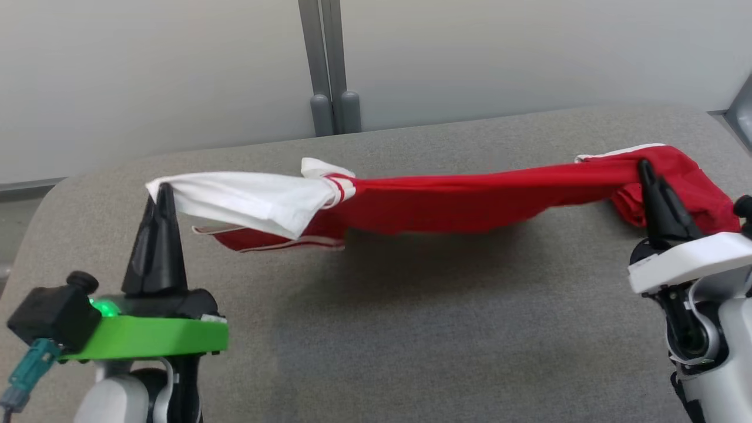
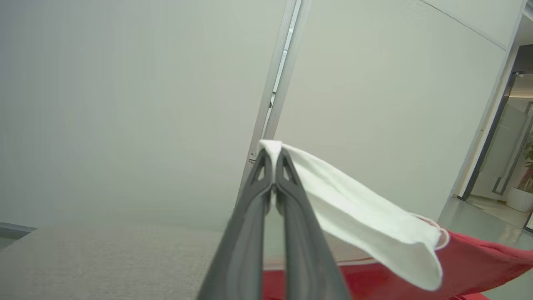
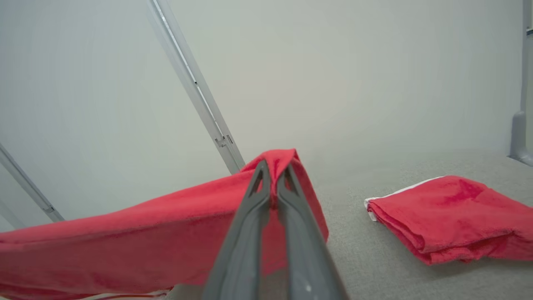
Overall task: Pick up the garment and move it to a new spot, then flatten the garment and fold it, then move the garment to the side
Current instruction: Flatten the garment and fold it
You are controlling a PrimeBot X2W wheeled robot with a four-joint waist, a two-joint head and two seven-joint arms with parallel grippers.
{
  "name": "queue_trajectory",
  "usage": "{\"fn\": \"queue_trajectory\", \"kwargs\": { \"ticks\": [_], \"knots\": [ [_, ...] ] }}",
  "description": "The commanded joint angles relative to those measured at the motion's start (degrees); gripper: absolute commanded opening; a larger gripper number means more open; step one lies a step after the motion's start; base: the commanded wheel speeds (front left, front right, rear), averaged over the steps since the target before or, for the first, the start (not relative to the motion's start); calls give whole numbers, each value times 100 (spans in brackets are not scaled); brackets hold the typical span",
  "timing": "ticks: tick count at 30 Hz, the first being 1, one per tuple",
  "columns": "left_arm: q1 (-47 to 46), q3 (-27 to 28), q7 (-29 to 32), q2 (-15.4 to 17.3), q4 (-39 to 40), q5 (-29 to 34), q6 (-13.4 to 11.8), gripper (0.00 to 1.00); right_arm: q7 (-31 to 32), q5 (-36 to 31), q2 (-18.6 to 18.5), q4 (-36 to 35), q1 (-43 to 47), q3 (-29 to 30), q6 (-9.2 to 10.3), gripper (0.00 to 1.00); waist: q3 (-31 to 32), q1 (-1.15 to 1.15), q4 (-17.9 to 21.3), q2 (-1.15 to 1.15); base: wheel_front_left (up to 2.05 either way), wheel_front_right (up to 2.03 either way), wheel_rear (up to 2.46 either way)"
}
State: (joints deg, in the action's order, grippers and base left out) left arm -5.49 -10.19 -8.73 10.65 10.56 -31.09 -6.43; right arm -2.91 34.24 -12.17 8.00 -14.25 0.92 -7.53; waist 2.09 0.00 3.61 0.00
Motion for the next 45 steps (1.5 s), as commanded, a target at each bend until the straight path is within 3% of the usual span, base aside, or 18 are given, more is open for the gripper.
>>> {"fn": "queue_trajectory", "kwargs": {
  "ticks": [1, 12, 16, 21, 25, 31, 39, 45],
  "knots": [
    [-152, 60, 60, 137, 282, 121, -48, 0, 128, 85, -32, -383, 144, 137, 8, 0, 90, 0, 84, 0, 0, 0, 0],
    [-1326, 11, 1102, 785, 2180, 535, -73, 0, 1490, 430, 207, -3071, 314, 1011, 5, 0, 118, 0, 108, 0, 0, 0, 0],
    [-1845, -40, 1518, 889, 2208, 497, -22, 0, 1956, 384, 355, -3476, 177, 1109, 4, 0, -34, 0, 80, 0, 0, 0, 0],
    [-2498, -84, 1948, 921, 1757, 254, 95, 0, 2326, 252, 484, -3265, -230, 914, 2, 0, -556, 0, 55, 0, 0, 0, 0],
    [-3345, -90, 2060, 1126, 908, 338, 341, 0, 2296, -89, 373, -2548, -1205, 539, 2, 0, -1205, 0, 48, 0, 0, 0, 0],
    [-5415, -200, 1717, 1270, -999, 780, 766, 0, 1477, -933, 439, -405, -3647, 44, 3, 0, -1959, 0, 50, 0, 0, 0, 0],
    [-7888, -481, 413, 923, -3250, 1552, 832, 0, -117, -2048, 611, 2491, -6250, -257, 3, 0, -2452, 0, -2, 0, 0, 0, 0],
    [-7951, -636, -198, 498, -4379, 1470, 916, 0, -803, -2429, 680, 3951, -6832, -295, 3, 0, -3096, 0, -239, 0, 0, 0, 0]
  ]
}}
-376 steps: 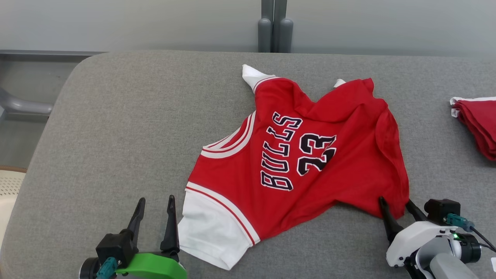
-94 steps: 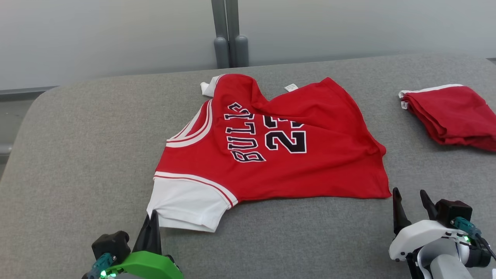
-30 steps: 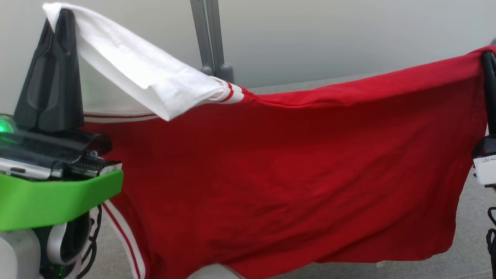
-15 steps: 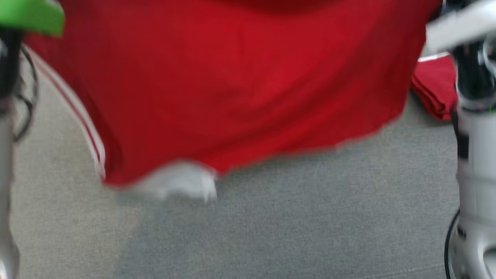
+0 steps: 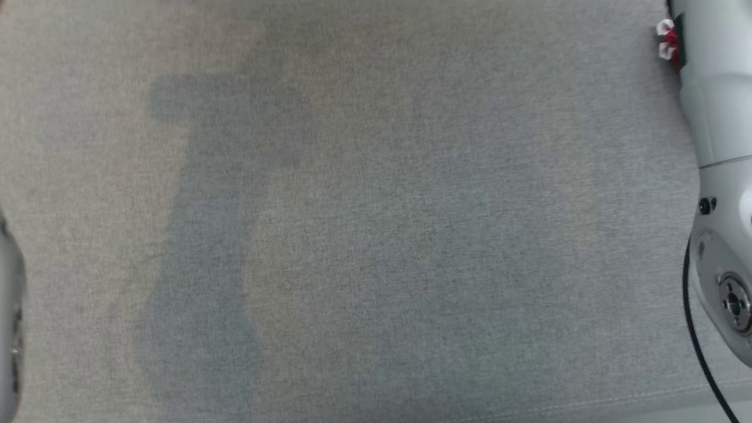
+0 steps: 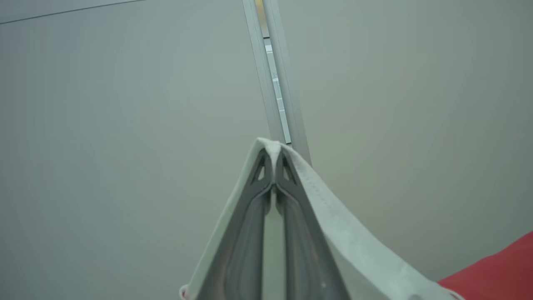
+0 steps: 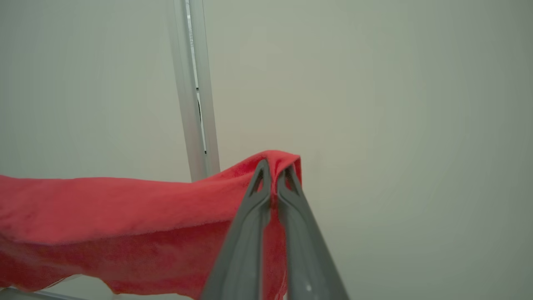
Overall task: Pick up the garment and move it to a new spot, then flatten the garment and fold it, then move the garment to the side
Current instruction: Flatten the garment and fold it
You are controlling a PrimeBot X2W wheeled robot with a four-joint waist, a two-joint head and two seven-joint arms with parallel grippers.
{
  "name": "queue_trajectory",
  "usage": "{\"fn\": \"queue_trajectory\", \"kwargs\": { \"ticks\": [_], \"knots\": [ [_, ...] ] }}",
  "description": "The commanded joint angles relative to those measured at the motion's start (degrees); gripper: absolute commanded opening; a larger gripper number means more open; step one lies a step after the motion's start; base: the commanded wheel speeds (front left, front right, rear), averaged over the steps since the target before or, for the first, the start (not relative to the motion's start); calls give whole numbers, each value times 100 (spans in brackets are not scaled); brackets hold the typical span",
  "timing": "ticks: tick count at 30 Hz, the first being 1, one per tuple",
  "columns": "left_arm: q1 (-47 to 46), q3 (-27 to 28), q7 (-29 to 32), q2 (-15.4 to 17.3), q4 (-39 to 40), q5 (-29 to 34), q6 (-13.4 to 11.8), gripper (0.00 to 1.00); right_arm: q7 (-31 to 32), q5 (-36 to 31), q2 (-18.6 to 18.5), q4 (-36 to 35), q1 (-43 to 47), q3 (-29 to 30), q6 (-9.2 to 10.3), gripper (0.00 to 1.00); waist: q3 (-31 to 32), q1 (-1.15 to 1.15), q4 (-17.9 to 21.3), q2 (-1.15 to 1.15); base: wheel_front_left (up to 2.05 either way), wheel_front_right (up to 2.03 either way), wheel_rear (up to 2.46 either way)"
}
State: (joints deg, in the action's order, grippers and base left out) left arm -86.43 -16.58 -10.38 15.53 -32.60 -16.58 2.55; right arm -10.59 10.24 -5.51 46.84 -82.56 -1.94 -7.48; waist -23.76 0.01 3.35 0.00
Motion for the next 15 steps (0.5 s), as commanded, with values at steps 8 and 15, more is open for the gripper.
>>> {"fn": "queue_trajectory", "kwargs": {
  "ticks": [8, 15],
  "knots": [
    [1130, -3, -447, -103, -739, -241, 228, 0, -382, 174, 99, 1313, 456, -401, -1, 0, -1040, -1, -350, 0, 0, 0, 0],
    [1897, 147, -487, -2, -112, -451, 396, 0, -462, 891, -10, 1251, 899, -801, -1, 0, -1000, -1, -358, 0, 0, 0, 0]
  ]
}}
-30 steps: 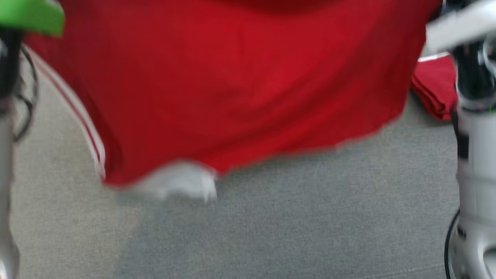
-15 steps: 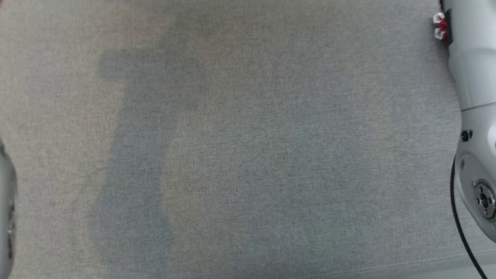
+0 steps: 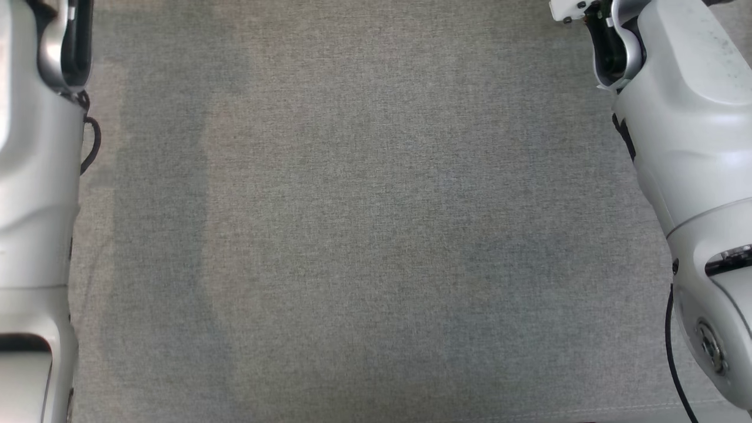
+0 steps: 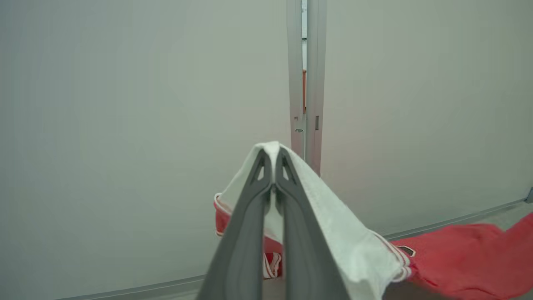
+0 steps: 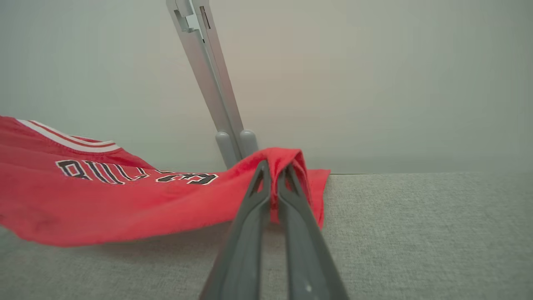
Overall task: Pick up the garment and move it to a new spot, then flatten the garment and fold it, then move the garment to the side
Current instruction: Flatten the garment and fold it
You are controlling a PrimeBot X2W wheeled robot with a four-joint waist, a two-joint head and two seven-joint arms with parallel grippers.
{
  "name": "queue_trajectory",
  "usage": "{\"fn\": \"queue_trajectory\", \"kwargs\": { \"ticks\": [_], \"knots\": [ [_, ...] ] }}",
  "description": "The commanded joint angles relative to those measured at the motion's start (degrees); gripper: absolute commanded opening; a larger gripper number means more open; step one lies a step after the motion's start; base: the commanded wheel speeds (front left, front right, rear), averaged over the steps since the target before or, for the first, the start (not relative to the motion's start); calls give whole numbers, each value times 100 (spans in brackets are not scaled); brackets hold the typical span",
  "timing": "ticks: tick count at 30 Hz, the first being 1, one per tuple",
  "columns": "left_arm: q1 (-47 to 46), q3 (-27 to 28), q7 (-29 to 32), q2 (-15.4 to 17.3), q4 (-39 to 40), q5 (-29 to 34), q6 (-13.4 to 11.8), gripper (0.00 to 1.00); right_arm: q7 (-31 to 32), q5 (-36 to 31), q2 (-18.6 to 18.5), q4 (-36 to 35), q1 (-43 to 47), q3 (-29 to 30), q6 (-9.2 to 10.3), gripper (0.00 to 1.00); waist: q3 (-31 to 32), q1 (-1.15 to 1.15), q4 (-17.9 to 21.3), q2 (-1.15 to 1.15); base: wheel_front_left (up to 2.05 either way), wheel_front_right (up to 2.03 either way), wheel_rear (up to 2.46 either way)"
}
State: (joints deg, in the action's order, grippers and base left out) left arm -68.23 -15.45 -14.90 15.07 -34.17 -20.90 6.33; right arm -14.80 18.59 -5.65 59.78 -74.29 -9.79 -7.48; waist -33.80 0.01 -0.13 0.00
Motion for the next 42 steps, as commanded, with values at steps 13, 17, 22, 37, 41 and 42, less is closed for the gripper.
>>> {"fn": "queue_trajectory", "kwargs": {
  "ticks": [13, 17, 22, 37, 41, 42],
  "knots": [
    [2747, 518, -33, 387, 2236, -489, -44, 0, -42, 1356, -528, -2021, 1844, -597, -1, 0, 582, -1, 116, 0, 0, 0, 0],
    [3784, 531, -34, 292, 2811, -546, -217, 0, -43, 1456, -608, -2597, 2578, -535, -2, 0, 878, -1, 96, 0, 0, 0, 0],
    [5014, 488, -35, 128, 3306, -535, -407, 0, -44, 1483, -576, -3261, 3630, -383, -2, 0, 1374, -1, 21, 0, 0, 0, 0],
    [7544, 327, -6, -106, 4513, -488, -835, 0, -43, 1605, -483, -4808, 6472, 256, -2, 0, 2870, -1, -194, 0, 0, 0, 0],
    [8110, 388, 41, 8, 4982, -451, -994, 0, -8, 1665, -522, -5326, 7125, 423, -2, 0, 3039, -1, -191, 0, 0, 0, 0],
    [8241, 401, 57, 21, 5081, -442, -1034, 0, 23, 1679, -526, -5448, 7272, 486, -1, 0, 3061, -1, -188, 0, 0, 0, 0]
  ]
}}
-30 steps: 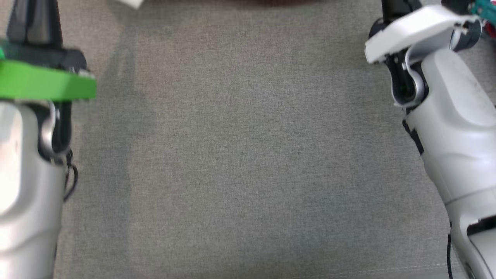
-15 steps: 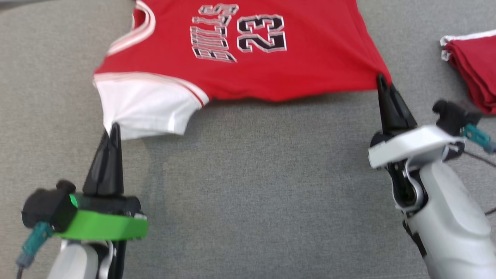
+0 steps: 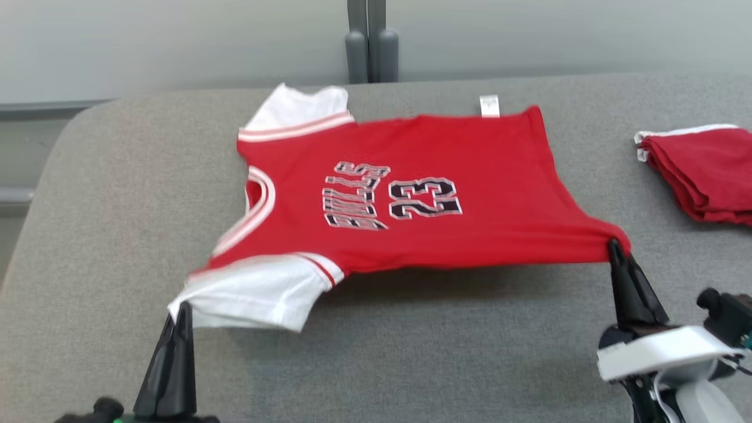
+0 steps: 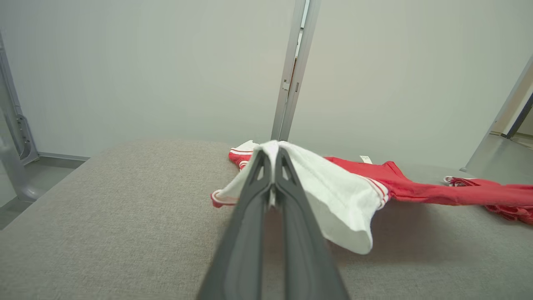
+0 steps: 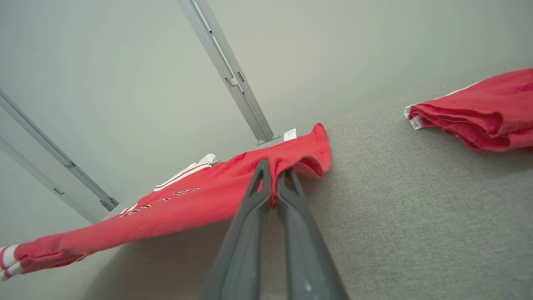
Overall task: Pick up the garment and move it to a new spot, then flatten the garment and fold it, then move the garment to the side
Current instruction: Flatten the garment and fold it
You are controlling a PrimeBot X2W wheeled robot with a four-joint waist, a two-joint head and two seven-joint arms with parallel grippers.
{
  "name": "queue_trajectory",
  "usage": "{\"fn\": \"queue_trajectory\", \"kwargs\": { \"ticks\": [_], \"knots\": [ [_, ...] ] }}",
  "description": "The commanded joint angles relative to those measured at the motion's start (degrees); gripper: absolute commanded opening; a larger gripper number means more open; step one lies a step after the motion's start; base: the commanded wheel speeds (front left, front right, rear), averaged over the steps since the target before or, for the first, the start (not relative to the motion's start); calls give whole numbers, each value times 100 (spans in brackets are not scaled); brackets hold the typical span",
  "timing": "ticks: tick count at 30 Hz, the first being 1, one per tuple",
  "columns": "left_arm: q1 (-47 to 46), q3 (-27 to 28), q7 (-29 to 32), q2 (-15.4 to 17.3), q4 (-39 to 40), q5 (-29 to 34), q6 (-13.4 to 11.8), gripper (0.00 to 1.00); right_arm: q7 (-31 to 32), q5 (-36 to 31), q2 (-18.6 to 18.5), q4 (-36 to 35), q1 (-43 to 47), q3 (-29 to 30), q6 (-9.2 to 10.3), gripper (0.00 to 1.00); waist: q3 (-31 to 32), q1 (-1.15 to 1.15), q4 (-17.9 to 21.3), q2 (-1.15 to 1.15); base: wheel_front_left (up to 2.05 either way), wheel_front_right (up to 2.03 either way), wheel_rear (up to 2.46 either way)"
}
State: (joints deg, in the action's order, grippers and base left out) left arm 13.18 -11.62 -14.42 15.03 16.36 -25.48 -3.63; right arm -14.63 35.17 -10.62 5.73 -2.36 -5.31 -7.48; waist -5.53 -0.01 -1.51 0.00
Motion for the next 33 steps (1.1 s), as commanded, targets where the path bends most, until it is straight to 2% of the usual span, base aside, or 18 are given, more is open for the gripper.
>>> {"fn": "queue_trajectory", "kwargs": {
  "ticks": [1, 6, 9, 22, 28, 33],
  "knots": [
    [257, 31, 28, 50, 150, 30, -83, 0, 72, 23, -38, -191, 266, 112, -1, 0, 259, 1, -47, 0, 0, 0, 0],
    [739, -30, 198, 53, 444, -76, -192, 0, 492, -25, 71, -735, 938, 237, -2, 0, 319, 1, -31, 0, 0, 0, 0],
    [760, -81, 225, 35, 320, -106, -163, 0, 680, -54, 140, -738, 1112, 193, -2, 0, 329, 1, -8, 0, 0, 0, 0],
    [311, -219, 156, -56, -621, -239, 60, 0, 689, -156, 246, 324, 840, -182, -2, 0, 250, 1, 52, 0, 0, 0, 0],
    [-75, -261, 188, -92, -1012, -295, 154, 0, 669, 102, 351, 833, 581, -179, -2, 0, 182, 1, 56, 0, 0, 0, 0],
    [-776, -365, 239, -148, -1563, -212, 267, 0, 584, 423, 480, 1186, 200, -89, -2, 0, 81, 1, 81, 0, 0, 0, 0]
  ]
}}
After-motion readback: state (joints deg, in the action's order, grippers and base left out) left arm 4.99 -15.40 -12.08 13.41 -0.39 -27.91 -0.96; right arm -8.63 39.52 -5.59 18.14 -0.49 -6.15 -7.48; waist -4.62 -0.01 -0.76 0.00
